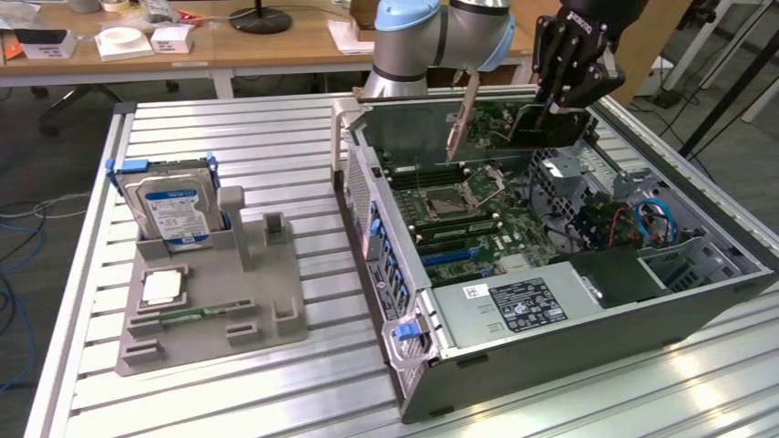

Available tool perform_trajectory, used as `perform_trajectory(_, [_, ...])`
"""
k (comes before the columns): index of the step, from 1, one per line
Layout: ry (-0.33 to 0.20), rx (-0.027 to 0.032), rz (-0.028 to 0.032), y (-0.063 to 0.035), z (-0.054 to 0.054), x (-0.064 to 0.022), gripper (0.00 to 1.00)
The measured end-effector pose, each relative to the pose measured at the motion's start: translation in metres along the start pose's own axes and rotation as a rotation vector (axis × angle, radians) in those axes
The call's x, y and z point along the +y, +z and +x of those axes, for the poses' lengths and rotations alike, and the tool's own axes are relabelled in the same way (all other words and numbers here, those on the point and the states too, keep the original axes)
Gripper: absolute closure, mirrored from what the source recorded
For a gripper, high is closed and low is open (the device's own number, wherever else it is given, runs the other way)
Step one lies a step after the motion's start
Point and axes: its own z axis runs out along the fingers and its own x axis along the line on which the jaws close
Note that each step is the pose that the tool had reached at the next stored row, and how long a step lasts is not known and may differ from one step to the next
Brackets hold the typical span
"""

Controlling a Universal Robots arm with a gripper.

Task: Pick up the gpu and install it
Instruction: 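Insert the gpu into the slot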

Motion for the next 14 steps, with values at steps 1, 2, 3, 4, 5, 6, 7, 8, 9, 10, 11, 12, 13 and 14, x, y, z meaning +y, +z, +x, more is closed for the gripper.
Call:
perform_trajectory(1, [0.000,-0.0001,0.0000,0.0000,0.0000,0.0000,0.74])
perform_trajectory(2, [0.000,-0.0001,0.0000,0.0001,0.0000,0.0000,0.74])
perform_trajectory(3, [0.000,-0.0001,0.0000,0.0000,0.0000,0.0000,0.74])
perform_trajectory(4, [0.000,-0.0001,-0.0001,0.0000,0.0000,0.0000,0.74])
perform_trajectory(5, [0.000,-0.0001,0.0000,0.0002,0.0000,0.0000,0.74])
perform_trajectory(6, [0.000,-0.0003,0.0000,0.0006,0.0000,0.0000,0.74])
perform_trajectory(7, [0.000,-0.0003,0.0000,0.0011,0.0000,0.0000,0.74])
perform_trajectory(8, [0.000,-0.0002,0.0000,0.0016,0.0000,0.0000,0.74])
perform_trajectory(9, [0.000,-0.0002,0.0000,0.0023,0.0000,-0.0001,0.74])
perform_trajectory(10, [0.000,-0.0002,0.0001,0.0028,0.0001,-0.0001,0.74])
perform_trajectory(11, [0.000,-0.0002,0.0001,0.0033,0.0001,-0.0001,0.74])
perform_trajectory(12, [0.000,-0.0001,0.0001,0.0037,0.0001,-0.0001,0.74])
perform_trajectory(13, [0.000,-0.0001,0.0001,0.0041,0.0001,-0.0001,0.74])
perform_trajectory(14, [0.000,-0.0002,0.0001,0.0045,0.0001,-0.0001,0.74])
